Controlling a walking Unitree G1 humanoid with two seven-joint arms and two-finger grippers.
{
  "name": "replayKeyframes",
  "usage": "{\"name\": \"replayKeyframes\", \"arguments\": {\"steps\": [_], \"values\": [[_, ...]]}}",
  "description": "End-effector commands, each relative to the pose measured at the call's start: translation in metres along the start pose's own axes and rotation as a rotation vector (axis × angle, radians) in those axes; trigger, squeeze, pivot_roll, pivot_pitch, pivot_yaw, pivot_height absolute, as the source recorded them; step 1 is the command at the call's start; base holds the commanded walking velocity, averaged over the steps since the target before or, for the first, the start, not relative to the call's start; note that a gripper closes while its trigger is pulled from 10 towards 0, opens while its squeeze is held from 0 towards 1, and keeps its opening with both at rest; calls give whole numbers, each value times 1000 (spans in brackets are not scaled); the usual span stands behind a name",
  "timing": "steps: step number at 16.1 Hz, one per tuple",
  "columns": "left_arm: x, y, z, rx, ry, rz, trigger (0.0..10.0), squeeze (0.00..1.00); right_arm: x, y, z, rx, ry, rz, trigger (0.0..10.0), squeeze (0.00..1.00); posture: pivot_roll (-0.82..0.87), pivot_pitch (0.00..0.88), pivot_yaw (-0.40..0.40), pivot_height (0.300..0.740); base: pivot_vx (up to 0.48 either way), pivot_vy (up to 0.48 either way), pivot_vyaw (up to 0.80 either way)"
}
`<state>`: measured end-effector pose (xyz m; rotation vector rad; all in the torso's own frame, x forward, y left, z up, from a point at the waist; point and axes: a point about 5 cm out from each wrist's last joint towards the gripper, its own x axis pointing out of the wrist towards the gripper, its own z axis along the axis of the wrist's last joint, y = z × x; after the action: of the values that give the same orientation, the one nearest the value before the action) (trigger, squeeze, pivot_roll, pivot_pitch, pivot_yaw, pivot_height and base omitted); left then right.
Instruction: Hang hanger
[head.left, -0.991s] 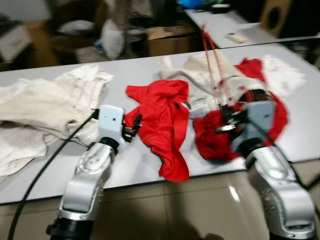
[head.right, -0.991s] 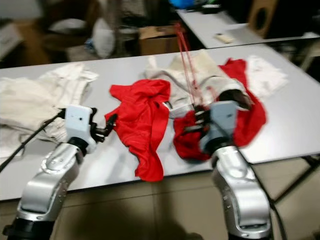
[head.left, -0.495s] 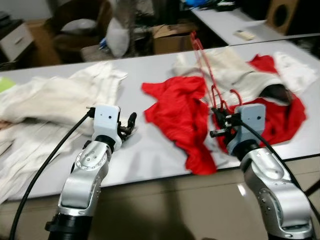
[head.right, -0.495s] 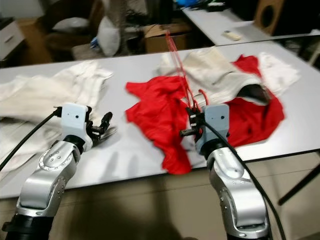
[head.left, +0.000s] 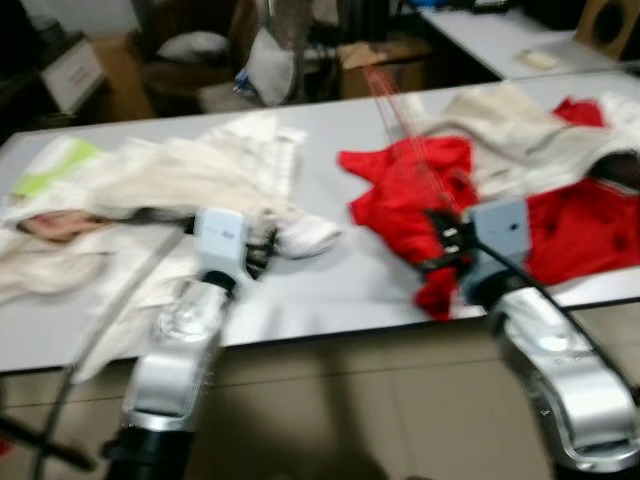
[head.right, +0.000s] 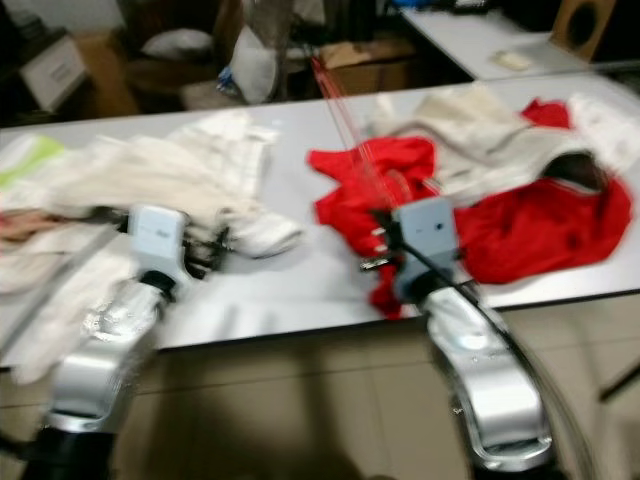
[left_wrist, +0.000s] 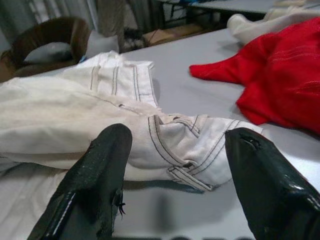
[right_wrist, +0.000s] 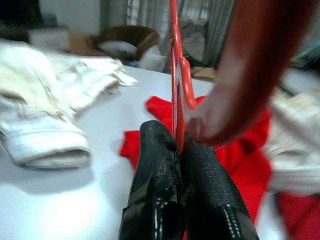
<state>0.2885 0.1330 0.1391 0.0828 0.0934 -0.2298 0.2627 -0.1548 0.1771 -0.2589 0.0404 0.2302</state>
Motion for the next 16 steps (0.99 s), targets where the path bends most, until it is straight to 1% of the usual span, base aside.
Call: {"name": "replayKeyframes", "arguments": {"steps": [1,2,3,4,5,6,7,8,10,11,12,14,16], "values": [[2,9,5,20,-22,26,10000,0,4,7,2,-58,1,30,10000,0,-123,0,91,740,0,368,0],[2,10,7,9,-25,28,10000,0,6,9,7,-27,-12,39,10000,0,-133,0,103,740,0,360,0],[2,9,8,-5,-29,21,10000,0,4,12,10,-17,-21,58,10000,0,-131,0,103,740,0,364,0],[1,8,8,14,-29,7,10000,0,1,12,10,-56,-9,70,10000,0,-131,0,101,740,0,364,0],[1,9,8,6,-34,14,10000,0,0,10,10,-102,8,74,10000,0,-130,0,98,740,0,368,0],[3,11,4,-13,-35,33,10000,0,2,8,5,-166,49,73,10000,0,-129,0,94,740,0,368,0],[3,12,5,0,-29,37,10000,0,4,6,4,-280,88,93,10000,0,-131,0,96,740,0,368,0],[3,9,8,-25,-39,21,10000,0,3,4,7,-283,94,110,10000,0,-130,0,99,740,0,364,0],[1,9,5,-5,-32,14,10000,0,1,4,7,-192,91,100,10000,0,-129,0,93,740,0,351,0],[0,10,4,-13,-40,24,10000,0,1,4,4,-85,86,76,10000,0,-126,0,89,740,0,0,0],[-2,11,2,-43,-34,7,10000,0,2,5,-3,136,81,22,10000,0,-126,0,90,740,0,0,0],[-4,9,-5,-14,-16,-7,10000,0,2,4,-9,151,93,13,10000,0,-125,0,96,740,0,0,0],[-7,8,-8,-28,-2,-12,10000,0,-1,5,-14,180,92,6,10000,0,-119,0,91,740,0,0,0]]}}
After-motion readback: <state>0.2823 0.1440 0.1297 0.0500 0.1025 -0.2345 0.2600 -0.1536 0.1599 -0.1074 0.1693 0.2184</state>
